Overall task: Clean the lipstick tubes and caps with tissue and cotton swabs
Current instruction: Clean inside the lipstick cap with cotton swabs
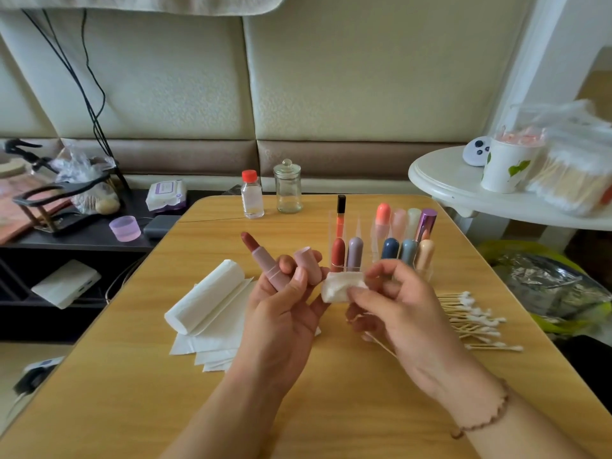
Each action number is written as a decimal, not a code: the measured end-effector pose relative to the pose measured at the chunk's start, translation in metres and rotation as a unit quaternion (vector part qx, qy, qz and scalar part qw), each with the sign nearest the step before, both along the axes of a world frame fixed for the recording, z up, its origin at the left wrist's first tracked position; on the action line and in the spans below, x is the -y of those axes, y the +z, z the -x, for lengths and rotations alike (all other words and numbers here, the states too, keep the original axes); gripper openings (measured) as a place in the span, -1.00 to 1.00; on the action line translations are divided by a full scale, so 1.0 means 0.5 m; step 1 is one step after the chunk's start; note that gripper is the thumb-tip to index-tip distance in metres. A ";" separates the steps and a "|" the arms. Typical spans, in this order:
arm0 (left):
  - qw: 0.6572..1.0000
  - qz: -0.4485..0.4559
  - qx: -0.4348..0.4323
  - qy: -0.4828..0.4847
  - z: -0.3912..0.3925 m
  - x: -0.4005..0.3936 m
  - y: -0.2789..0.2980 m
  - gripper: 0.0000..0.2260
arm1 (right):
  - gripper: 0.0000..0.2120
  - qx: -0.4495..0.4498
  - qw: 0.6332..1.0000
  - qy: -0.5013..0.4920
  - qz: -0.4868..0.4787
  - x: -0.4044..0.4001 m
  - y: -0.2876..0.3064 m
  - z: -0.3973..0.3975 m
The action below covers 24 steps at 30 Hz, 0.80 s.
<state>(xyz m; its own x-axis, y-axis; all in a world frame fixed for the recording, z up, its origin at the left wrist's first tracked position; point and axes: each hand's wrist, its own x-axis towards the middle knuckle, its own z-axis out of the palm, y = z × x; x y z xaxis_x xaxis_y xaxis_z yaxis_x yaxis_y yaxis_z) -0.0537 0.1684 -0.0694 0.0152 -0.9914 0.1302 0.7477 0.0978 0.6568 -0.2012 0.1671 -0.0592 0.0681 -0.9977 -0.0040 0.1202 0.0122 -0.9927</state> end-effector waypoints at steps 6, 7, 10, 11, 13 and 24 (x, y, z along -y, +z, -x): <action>0.993 0.073 0.092 -0.023 0.012 -0.011 -0.006 -0.89 | -0.84 0.100 0.989 0.018 -0.108 0.004 0.007 0.013; 0.991 0.073 0.109 -0.024 0.016 -0.012 -0.009 -0.89 | -0.83 0.103 0.989 0.004 -0.104 0.005 0.005 0.012; 0.990 0.066 0.120 -0.037 0.022 -0.013 -0.016 -0.90 | -0.74 0.142 0.986 -0.031 -0.086 0.004 0.009 0.013; 0.990 0.067 0.114 -0.045 0.022 -0.013 -0.015 -0.89 | -0.71 0.153 0.984 -0.034 -0.086 0.002 0.012 0.013; 0.989 0.088 0.106 -0.061 0.020 -0.013 -0.013 -0.86 | -0.79 0.162 0.982 -0.022 -0.090 -0.004 0.016 0.012; 0.962 0.151 0.215 -0.080 0.024 -0.018 -0.018 -0.88 | -0.80 0.040 0.996 -0.054 0.055 -0.009 0.022 0.034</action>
